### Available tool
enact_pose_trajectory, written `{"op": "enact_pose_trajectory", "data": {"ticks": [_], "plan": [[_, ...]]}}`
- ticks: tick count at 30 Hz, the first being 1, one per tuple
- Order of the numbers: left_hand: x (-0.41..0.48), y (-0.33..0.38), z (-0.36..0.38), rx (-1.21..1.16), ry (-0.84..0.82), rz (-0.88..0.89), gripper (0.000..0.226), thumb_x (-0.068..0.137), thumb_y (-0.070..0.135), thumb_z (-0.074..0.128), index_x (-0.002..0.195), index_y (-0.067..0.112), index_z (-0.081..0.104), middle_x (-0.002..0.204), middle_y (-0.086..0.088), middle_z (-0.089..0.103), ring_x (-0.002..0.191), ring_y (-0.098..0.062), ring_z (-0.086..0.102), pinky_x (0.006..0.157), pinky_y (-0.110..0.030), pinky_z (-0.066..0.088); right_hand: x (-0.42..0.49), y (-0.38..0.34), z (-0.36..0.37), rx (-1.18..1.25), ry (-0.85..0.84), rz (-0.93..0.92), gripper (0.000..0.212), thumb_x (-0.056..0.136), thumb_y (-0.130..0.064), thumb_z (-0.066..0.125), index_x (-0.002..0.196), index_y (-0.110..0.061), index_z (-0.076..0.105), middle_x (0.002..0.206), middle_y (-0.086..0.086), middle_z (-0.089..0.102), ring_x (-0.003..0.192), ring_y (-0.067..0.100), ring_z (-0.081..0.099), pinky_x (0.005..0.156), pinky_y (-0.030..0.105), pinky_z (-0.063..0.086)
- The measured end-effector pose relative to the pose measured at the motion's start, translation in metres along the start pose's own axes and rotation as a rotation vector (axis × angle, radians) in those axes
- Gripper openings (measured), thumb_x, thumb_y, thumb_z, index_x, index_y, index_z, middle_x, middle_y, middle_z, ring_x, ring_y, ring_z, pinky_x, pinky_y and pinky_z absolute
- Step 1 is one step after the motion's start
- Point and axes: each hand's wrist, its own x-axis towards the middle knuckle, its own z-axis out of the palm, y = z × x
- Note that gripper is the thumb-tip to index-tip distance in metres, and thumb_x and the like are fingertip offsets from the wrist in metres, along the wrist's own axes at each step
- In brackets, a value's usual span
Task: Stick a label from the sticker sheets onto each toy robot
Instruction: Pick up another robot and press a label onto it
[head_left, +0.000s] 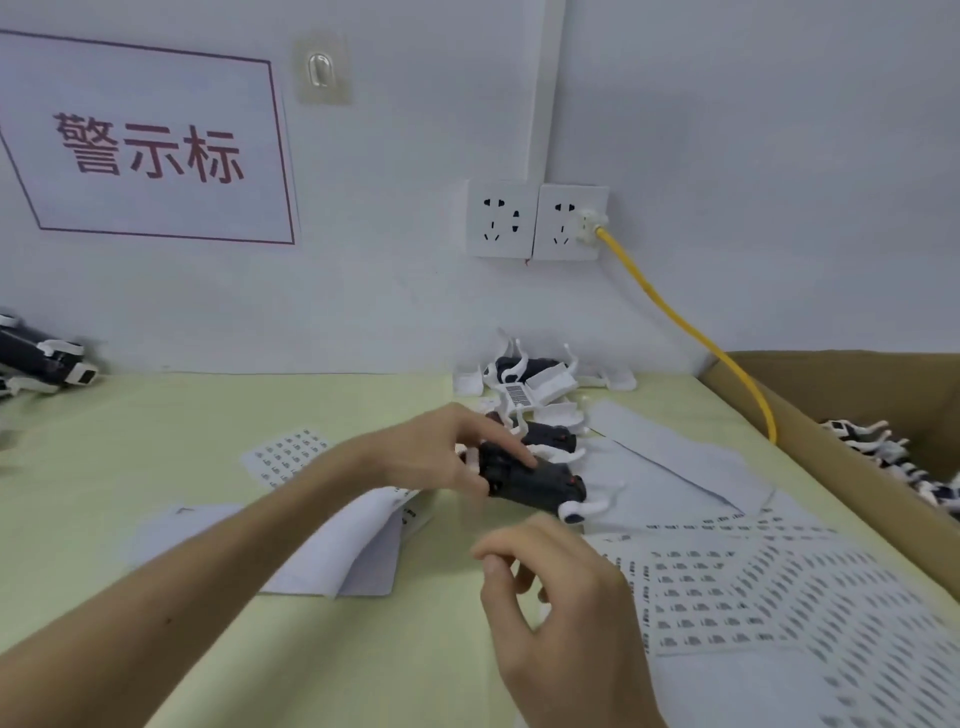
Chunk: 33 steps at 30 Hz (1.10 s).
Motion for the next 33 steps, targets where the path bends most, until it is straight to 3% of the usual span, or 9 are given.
{"op": "enact_pose_trajectory", "data": {"ticks": [4,8,12,19,21,24,28,31,33], "plan": [[0.032,-0.009,0.013,0.217,0.112,0.057,0.058,0.078,-0.007,0.073,0.126,0.025,0.075,0.12,-0.005,0.064,0.105,-0.016,0.054,0.083,-0.015,0.039,0.001,0.002,0.001,-0.003,-0.006,0.004,0.015,0.082,-0.027,0.053,0.077,-0.028,0.067,0.072,-0.015,0.055,0.061,0.004,0.051,0.056,0.011,0.034],[0.062,-0.008,0.013,0.31,0.283,0.105,0.058,0.083,0.003,0.081,0.136,0.024,0.069,0.106,-0.01,0.057,0.093,-0.023,0.051,0.071,-0.016,0.034,0.001,0.004,0.001,-0.012,-0.033,0.017,0.014,0.082,-0.027,0.054,0.077,-0.028,0.067,0.072,-0.014,0.057,0.061,0.005,0.052,0.055,0.011,0.034],[0.069,-0.01,-0.006,0.293,0.473,0.092,0.057,0.086,0.0,0.078,0.138,0.021,0.067,0.115,-0.01,0.064,0.099,-0.028,0.059,0.076,-0.021,0.04,0.001,0.007,0.001,0.0,-0.032,0.038,0.012,0.081,-0.025,0.056,0.077,-0.028,0.067,0.07,-0.014,0.056,0.06,0.005,0.051,0.056,0.009,0.032],[0.034,-0.059,-0.06,0.385,0.852,-0.272,0.055,0.089,-0.002,0.074,0.141,0.013,0.064,0.124,-0.022,0.063,0.114,-0.041,0.058,0.093,-0.034,0.041,0.001,0.004,0.003,0.027,-0.052,0.022,0.016,0.082,-0.03,0.051,0.079,-0.03,0.067,0.067,-0.015,0.056,0.057,0.004,0.051,0.053,0.013,0.041],[0.021,-0.078,-0.07,0.399,0.756,-0.421,0.05,0.092,-0.001,0.068,0.14,0.015,0.065,0.131,-0.026,0.056,0.12,-0.043,0.053,0.099,-0.038,0.042,0.001,0.004,0.002,0.036,-0.045,0.025,0.017,0.081,-0.03,0.051,0.078,-0.029,0.067,0.067,-0.015,0.055,0.057,0.003,0.051,0.053,0.012,0.041],[0.005,-0.09,-0.069,0.447,0.475,-0.652,0.053,0.1,0.011,0.057,0.149,0.03,0.052,0.156,-0.025,0.025,0.145,-0.043,0.027,0.117,-0.046,0.032,0.0,0.004,0.0,0.042,-0.067,0.046,0.014,0.082,-0.03,0.053,0.079,-0.031,0.066,0.068,-0.015,0.056,0.057,0.005,0.051,0.054,0.015,0.042],[-0.018,-0.092,-0.066,0.324,0.541,-0.506,0.059,0.096,-0.006,0.05,0.146,0.024,0.059,0.17,-0.014,0.018,0.153,-0.031,0.029,0.11,-0.033,0.034,-0.002,0.003,-0.001,0.045,-0.101,0.055,0.009,0.081,-0.024,0.06,0.08,-0.03,0.067,0.069,-0.015,0.058,0.058,0.008,0.053,0.056,0.023,0.046],[-0.046,-0.097,-0.073,0.314,0.625,-0.484,0.05,0.098,-0.002,0.054,0.135,0.028,0.068,0.173,-0.003,0.017,0.155,-0.027,0.028,0.103,-0.028,0.034,-0.002,0.002,-0.001,0.045,-0.122,0.068,0.01,0.082,-0.024,0.06,0.08,-0.031,0.068,0.07,-0.016,0.06,0.057,0.009,0.054,0.053,0.02,0.043],[-0.069,-0.106,-0.084,0.419,0.661,-0.567,0.043,0.099,0.007,0.06,0.135,0.03,0.065,0.172,-0.006,0.018,0.153,-0.03,0.032,0.111,-0.037,0.032,-0.003,0.002,-0.002,0.049,-0.126,0.077,0.011,0.081,-0.023,0.061,0.079,-0.031,0.069,0.068,-0.016,0.06,0.054,0.009,0.053,0.051,0.017,0.04]]}}
